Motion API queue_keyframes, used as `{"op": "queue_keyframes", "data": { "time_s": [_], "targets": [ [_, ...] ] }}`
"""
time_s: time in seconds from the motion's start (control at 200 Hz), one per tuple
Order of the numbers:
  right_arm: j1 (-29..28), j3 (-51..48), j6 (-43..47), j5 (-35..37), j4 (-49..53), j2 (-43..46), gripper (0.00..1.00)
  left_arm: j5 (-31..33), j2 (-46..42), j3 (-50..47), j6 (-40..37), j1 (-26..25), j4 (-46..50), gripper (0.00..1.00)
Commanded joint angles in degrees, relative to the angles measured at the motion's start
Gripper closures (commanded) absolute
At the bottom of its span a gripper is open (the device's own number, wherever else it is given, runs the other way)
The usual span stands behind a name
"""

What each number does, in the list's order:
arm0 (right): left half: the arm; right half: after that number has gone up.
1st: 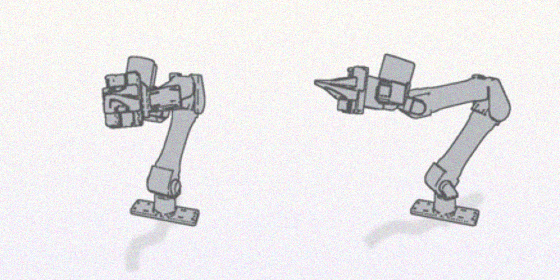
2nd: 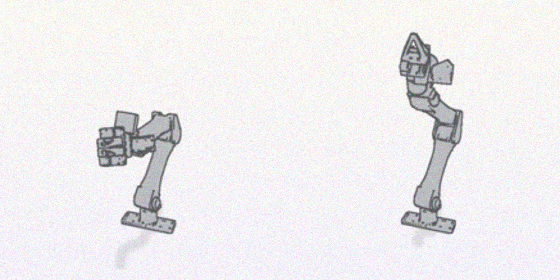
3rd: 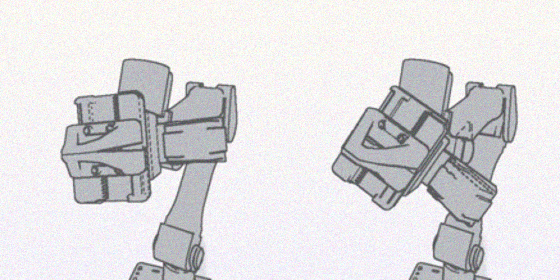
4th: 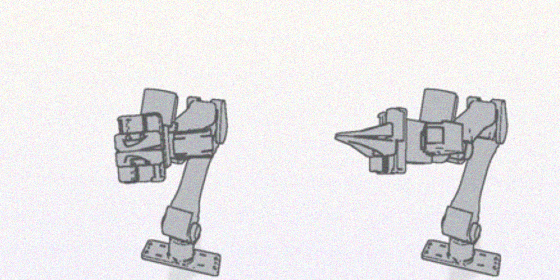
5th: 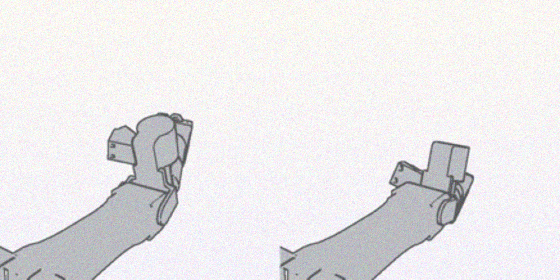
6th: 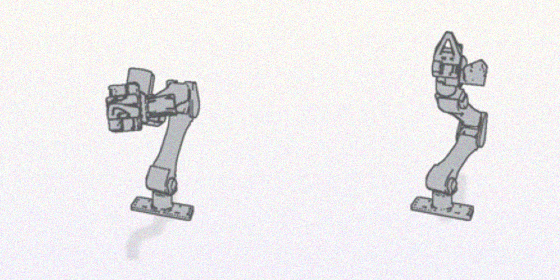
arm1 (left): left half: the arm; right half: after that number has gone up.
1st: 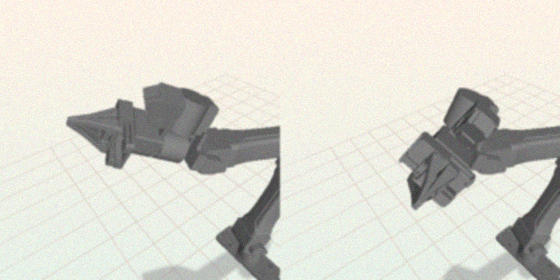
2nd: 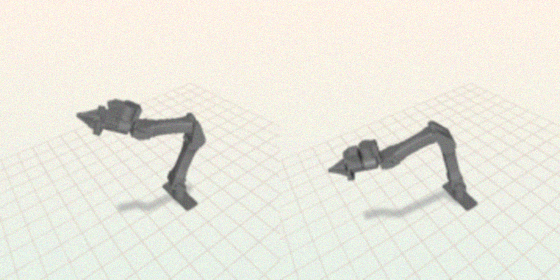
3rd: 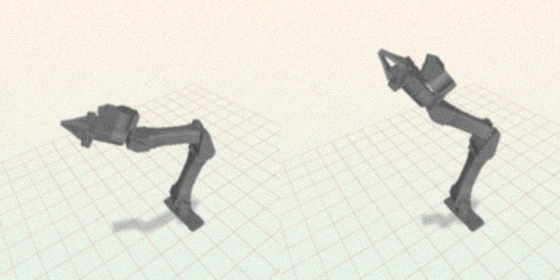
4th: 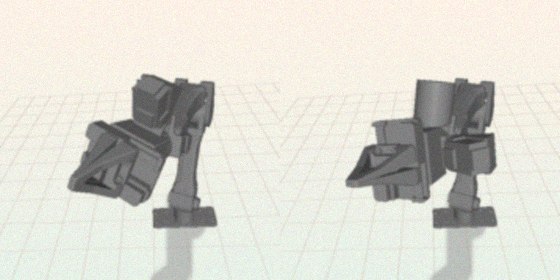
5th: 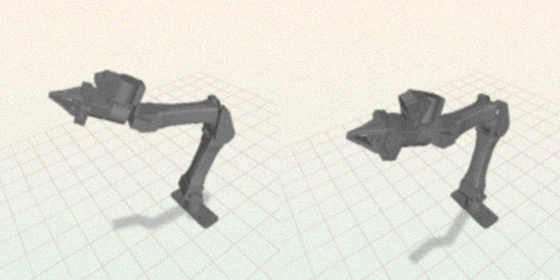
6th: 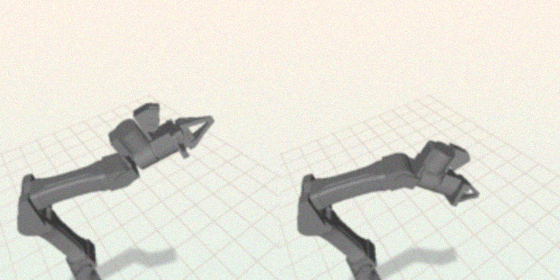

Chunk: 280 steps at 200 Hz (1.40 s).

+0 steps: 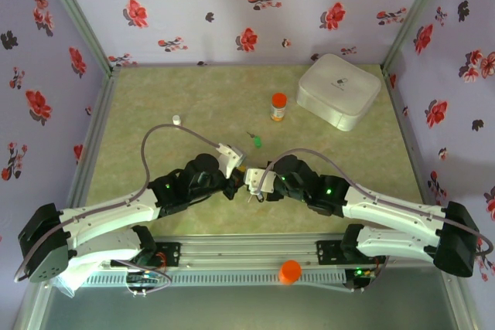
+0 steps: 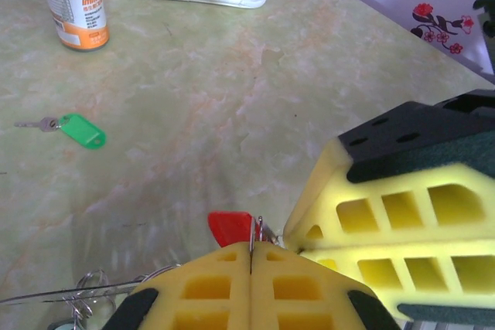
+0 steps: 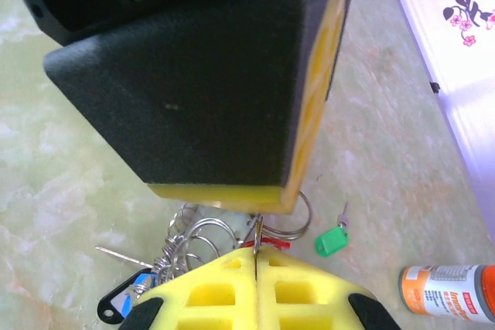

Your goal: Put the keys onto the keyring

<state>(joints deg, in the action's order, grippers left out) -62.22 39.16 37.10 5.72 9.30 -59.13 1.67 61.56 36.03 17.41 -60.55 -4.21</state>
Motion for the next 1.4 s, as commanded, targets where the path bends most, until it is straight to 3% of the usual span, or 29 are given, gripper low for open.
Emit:
{"op": "queue_keyframes", "data": {
  "time_s": [0.0, 0.075, 0.22, 0.38, 0.555, 0.885, 1.11, 1.395],
  "targets": [
    [-0.69, -1.33, -0.61, -2.19, 1.09, 0.56, 0.85, 0.31, 0.14, -0.72, -2.42, 0.83, -5.78, 1.0],
    [-0.43, -2.27, -1.76, -1.41, 0.6, 2.6, 0.74, -0.46, -0.3, -2.79, -4.96, 0.85, -9.24, 1.0],
    [2.7, -2.71, -5.74, -5.77, 4.64, 7.36, 0.66, -2.52, -1.35, -7.9, -10.72, 0.86, -17.33, 1.0],
    [7.98, -5.04, -14.18, -14.56, 2.87, 12.48, 0.66, -6.84, -2.27, -12.99, -15.21, 0.85, -26.84, 1.0],
    [11.43, -8.15, -21.5, -18.45, -4.67, 15.15, 0.67, -9.03, -4.28, -17.37, -19.94, 0.87, -33.39, 1.0],
    [17.73, -10.37, -30.07, -25.37, -16.92, 14.81, 0.69, -18.37, -3.49, -22.57, -17.95, 5.92, -43.32, 1.0],
    [20.21, -10.34, -31.18, -27.66, -17.17, 15.14, 0.69, -24.32, -1.41, -23.84, -17.06, 9.57, -49.38, 1.0],
    [20.25, -7.31, -22.98, -33.69, -11.13, 14.26, 0.69, -27.91, -1.15, -24.16, -19.33, 9.76, -49.34, 1.0]
  ]
}}
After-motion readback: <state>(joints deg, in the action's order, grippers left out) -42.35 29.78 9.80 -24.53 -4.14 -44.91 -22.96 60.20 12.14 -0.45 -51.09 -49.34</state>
